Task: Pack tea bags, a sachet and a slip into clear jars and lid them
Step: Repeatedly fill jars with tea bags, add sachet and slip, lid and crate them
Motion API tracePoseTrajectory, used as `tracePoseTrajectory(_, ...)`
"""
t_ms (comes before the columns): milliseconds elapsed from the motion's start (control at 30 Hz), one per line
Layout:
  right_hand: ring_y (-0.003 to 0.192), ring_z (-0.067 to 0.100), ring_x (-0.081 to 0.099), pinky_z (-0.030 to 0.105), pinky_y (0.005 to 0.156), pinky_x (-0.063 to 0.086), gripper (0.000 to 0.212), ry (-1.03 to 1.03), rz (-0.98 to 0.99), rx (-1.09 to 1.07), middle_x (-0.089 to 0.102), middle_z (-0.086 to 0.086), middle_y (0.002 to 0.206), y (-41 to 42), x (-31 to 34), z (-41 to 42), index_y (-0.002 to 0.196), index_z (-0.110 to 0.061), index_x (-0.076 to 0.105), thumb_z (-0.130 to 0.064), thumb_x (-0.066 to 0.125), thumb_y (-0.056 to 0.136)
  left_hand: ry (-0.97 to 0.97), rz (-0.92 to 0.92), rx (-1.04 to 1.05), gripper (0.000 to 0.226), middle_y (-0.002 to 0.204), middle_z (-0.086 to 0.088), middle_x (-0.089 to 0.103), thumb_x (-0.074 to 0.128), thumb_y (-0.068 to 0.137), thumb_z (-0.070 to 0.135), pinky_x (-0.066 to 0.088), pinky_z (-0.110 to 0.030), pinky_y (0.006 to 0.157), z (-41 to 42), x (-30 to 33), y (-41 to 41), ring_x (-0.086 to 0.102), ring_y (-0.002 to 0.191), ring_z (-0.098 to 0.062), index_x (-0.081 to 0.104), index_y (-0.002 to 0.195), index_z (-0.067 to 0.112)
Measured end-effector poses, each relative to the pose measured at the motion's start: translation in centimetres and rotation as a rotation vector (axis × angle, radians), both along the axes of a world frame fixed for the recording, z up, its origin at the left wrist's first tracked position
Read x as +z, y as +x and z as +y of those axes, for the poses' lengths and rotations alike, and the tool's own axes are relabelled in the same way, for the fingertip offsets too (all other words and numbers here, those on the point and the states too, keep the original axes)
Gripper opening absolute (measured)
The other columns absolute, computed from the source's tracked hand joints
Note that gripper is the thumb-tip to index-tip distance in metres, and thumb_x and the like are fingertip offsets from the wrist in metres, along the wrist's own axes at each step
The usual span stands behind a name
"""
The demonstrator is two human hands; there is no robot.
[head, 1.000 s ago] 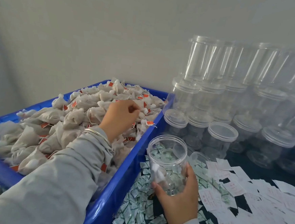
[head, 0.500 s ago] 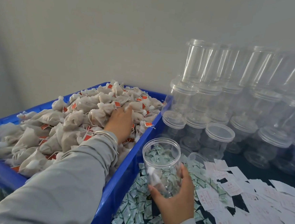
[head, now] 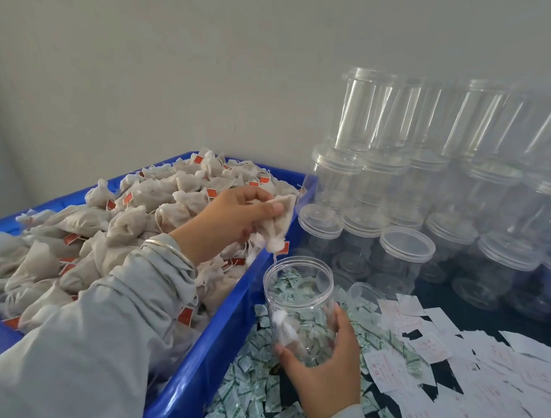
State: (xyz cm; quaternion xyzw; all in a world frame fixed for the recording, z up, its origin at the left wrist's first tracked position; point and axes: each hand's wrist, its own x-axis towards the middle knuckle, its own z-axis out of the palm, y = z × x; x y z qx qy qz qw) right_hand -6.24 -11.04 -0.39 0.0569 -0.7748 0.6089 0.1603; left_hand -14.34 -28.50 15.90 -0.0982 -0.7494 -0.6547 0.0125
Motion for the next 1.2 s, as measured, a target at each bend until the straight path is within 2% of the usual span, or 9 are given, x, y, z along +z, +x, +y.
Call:
tracePoseTrajectory(200, 0.126, 0.010, 0.039, 0.042, 0.108, 0.037, 0.099, -0.018, -0.035, -0.011, 0.041, -0.017, 0.125, -0.2, -0.1, 0.0, 0.126, -0.047, 0.026, -0.033, 0.090, 0.051, -0.139, -0.050, -0.230, 0.013, 0.061, 0.002, 0.062, 0.061, 0.090, 0.019, 0.030, -0.012, 0.037, 0.7, -0.1, 1.0, 0.035, 0.041, -0.004, 0.061, 0.102, 0.017)
tracePoseTrajectory(433, 0.127, 0.013, 0.040, 0.045, 0.108, 0.037, 0.101, -0.081, -0.064, -0.007, 0.041, -0.020, 0.123, -0.3, -0.2, -0.1, 0.127, -0.045, 0.029, -0.037, 0.087, 0.044, -0.229, 0.121, 0.340, 0.003, 0.067, 0.008, 0.070, 0.062, 0.090, 0.021, 0.040, -0.016, 0.047, -0.4, -1.0, -1.4, 0.046, 0.044, -0.001, 0.065, 0.088, 0.021)
tracePoseTrajectory(500, 0.124, 0.010, 0.041, 0.044, 0.108, 0.037, 0.100, -0.088, -0.064, -0.004, 0.040, -0.026, 0.120, -0.2, -0.2, -0.2, 0.126, -0.045, 0.029, -0.034, 0.088, 0.046, -0.406, 0.191, 0.414, 0.008, 0.084, 0.009, 0.068, 0.059, 0.091, 0.018, 0.044, -0.018, 0.059, -0.7, -1.9, -2.0, 0.055, 0.061, -0.001, 0.061, 0.091, 0.025)
tracePoseTrajectory(633, 0.121, 0.009, 0.043, 0.043, 0.107, 0.039, 0.099, -0.097, -0.067, 0.008, 0.039, -0.031, 0.118, 0.0, 0.0, -0.3, 0.124, -0.046, 0.031, -0.048, 0.082, 0.040, -0.715, 0.186, 0.298, 0.038, 0.118, 0.003, 0.058, 0.049, 0.092, 0.006, 0.048, -0.020, 0.070, -0.5, -4.1, -3.2, 0.061, 0.087, -0.011, 0.053, 0.125, 0.025)
tracePoseTrajectory(733, 0.122, 0.008, 0.043, 0.043, 0.107, 0.039, 0.100, -0.125, -0.071, 0.010, 0.039, -0.033, 0.118, 0.1, 0.2, -0.4, 0.124, -0.047, 0.031, -0.053, 0.078, 0.036, -1.060, 0.273, 0.226, 0.053, 0.150, -0.005, 0.036, 0.050, 0.092, 0.009, 0.028, -0.031, 0.109, -0.6, -5.3, -4.2, 0.035, 0.135, -0.021, 0.038, 0.143, 0.018)
tracePoseTrajectory(800, 0.122, 0.006, 0.043, 0.042, 0.107, 0.040, 0.102, -0.142, -0.075, 0.014, 0.039, -0.033, 0.120, 0.1, 0.2, -0.5, 0.125, -0.047, 0.031, -0.052, 0.079, 0.035, -1.245, 0.270, 0.207, 0.059, 0.158, -0.004, 0.016, 0.050, 0.094, 0.016, 0.018, -0.036, 0.115, -1.0, -5.8, -4.6, 0.015, 0.144, -0.023, 0.027, 0.148, 0.021)
tracePoseTrajectory(933, 0.120, 0.001, 0.042, 0.040, 0.106, 0.040, 0.104, -0.123, -0.067, 0.026, 0.040, -0.030, 0.122, 0.2, 0.2, -0.5, 0.130, -0.045, 0.031, -0.048, 0.082, 0.039, -1.392, 0.195, 0.229, 0.065, 0.160, -0.001, 0.002, 0.046, 0.096, 0.022, 0.025, -0.043, 0.113, -1.2, -6.3, -4.7, 0.017, 0.142, -0.030, 0.012, 0.151, 0.030)
tracePoseTrajectory(1100, 0.120, -0.002, 0.043, 0.039, 0.106, 0.041, 0.102, -0.148, -0.074, 0.038, 0.044, -0.021, 0.127, 0.3, 0.3, -0.3, 0.132, -0.039, 0.036, -0.035, 0.087, 0.045, -1.359, 0.181, 0.320, 0.073, 0.152, -0.005, 0.028, 0.048, 0.092, 0.017, 0.036, -0.043, 0.104, -0.9, -6.0, -4.4, 0.036, 0.129, -0.031, 0.007, 0.152, 0.026)
tracePoseTrajectory(1200, 0.122, 0.002, 0.045, 0.041, 0.104, 0.043, 0.104, -0.153, -0.073, 0.048, 0.046, -0.015, 0.130, 0.3, 0.2, -0.2, 0.138, -0.029, 0.039, -0.030, 0.089, 0.047, -1.364, 0.151, 0.385, 0.073, 0.141, -0.011, 0.038, 0.053, 0.088, 0.013, 0.041, -0.043, 0.101, -0.9, -5.7, -4.4, 0.040, 0.125, -0.032, 0.015, 0.150, 0.022)
